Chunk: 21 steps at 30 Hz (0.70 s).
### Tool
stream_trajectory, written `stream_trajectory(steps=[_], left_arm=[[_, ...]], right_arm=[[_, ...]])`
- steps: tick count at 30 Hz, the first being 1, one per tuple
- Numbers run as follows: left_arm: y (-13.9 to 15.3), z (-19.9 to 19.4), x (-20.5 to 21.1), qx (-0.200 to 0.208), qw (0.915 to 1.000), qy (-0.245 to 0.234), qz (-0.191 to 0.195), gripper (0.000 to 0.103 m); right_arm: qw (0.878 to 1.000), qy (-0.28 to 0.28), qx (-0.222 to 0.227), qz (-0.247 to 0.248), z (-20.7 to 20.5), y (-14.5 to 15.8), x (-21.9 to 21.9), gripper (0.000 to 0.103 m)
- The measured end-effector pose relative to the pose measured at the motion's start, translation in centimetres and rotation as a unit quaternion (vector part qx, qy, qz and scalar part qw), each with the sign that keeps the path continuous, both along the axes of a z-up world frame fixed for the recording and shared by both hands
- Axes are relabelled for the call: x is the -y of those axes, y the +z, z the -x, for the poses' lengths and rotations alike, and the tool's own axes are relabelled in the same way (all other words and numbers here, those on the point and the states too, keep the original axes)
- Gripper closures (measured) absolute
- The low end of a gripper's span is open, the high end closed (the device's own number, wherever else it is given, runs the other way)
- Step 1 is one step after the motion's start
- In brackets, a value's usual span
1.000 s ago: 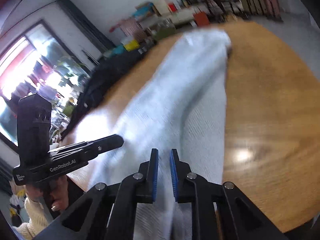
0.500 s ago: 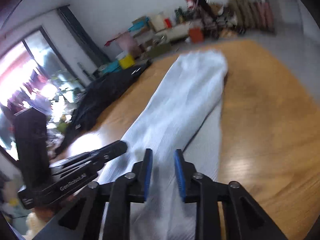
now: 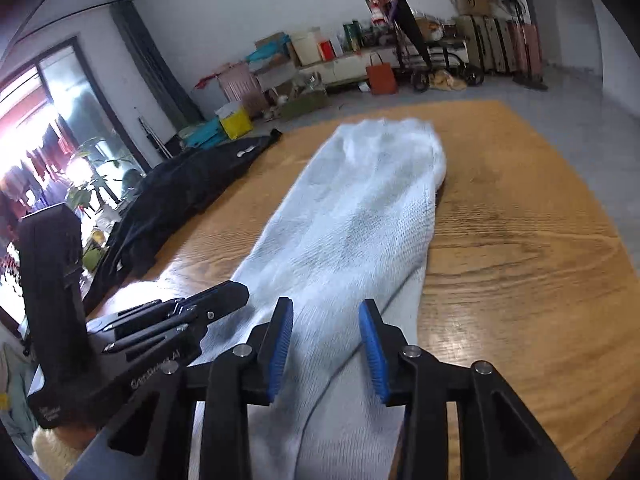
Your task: Fold clothes
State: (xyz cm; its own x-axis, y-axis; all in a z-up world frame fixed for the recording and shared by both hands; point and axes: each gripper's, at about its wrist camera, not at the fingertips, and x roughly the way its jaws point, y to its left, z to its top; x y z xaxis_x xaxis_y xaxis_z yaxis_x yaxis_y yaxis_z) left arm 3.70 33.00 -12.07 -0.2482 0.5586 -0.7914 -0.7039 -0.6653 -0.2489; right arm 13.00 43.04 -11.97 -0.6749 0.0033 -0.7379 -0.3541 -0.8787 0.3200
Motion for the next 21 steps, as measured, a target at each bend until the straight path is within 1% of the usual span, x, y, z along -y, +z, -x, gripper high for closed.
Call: stream_trajectory(steps=[1,2,3,5,8,10,11,13,14,17,18,20,21], left_arm=[[-0.6,0.3,0.0,0.017,0.9998,-0.001,0.007,0.097],[-0.6,0.7,0.3,0.026,0.9996,0.001,-0.006,0.097],[-0.7,1.1,0.4,0.039,0.9992,0.000,-0.010,0.097],[-0.6,1.7,0.4,0.053,0.9986,-0.002,-0.007,0.097],[0.6,1.5,-0.2,0.050,0.9982,-0.011,0.029,0.097],[1.3,1.9,-0.4,0.065,0.9967,-0.019,0.045,0.097],[1.6,2.1,-0.5,0.072,0.9957,-0.022,0.055,0.097],[2.2,2.3,-0.6,0.069,0.9943,-0.026,0.076,0.097],[2.4,2.4,-0.7,0.068,0.9932,-0.028,0.091,0.097],[2.6,2.7,-0.7,0.077,0.9869,-0.039,0.136,0.097],[2.7,2.8,-0.7,0.080,0.9852,-0.045,0.145,0.097],[3.0,3.0,-0.9,0.092,0.9803,-0.059,0.164,0.097],[3.0,3.2,-1.0,0.099,0.9777,-0.065,0.173,0.097]], right_arm=[[1.000,-0.002,0.018,0.001,0.6,-0.7,-0.2,0.066],[0.999,-0.005,0.031,0.001,1.0,-1.6,-0.3,0.066],[0.999,-0.009,0.043,0.000,1.3,-2.4,-0.3,0.066],[0.999,-0.009,0.053,-0.003,1.4,-2.3,-0.1,0.067],[0.998,-0.007,0.069,-0.006,1.6,-1.5,0.2,0.067],[0.998,0.000,0.069,-0.005,1.7,-0.2,0.3,0.067],[0.998,0.003,0.068,-0.012,2.0,0.5,0.6,0.067],[0.997,0.010,0.065,-0.028,2.7,1.9,1.1,0.065],[0.997,0.016,0.069,-0.033,3.1,2.1,1.2,0.065],[0.993,0.043,0.101,-0.037,4.1,1.7,2.0,0.065],[0.991,0.050,0.115,-0.037,4.4,1.3,2.2,0.066],[0.988,0.048,0.139,-0.038,4.6,0.4,1.9,0.065],[0.988,0.045,0.144,-0.031,4.6,0.3,1.7,0.064]])
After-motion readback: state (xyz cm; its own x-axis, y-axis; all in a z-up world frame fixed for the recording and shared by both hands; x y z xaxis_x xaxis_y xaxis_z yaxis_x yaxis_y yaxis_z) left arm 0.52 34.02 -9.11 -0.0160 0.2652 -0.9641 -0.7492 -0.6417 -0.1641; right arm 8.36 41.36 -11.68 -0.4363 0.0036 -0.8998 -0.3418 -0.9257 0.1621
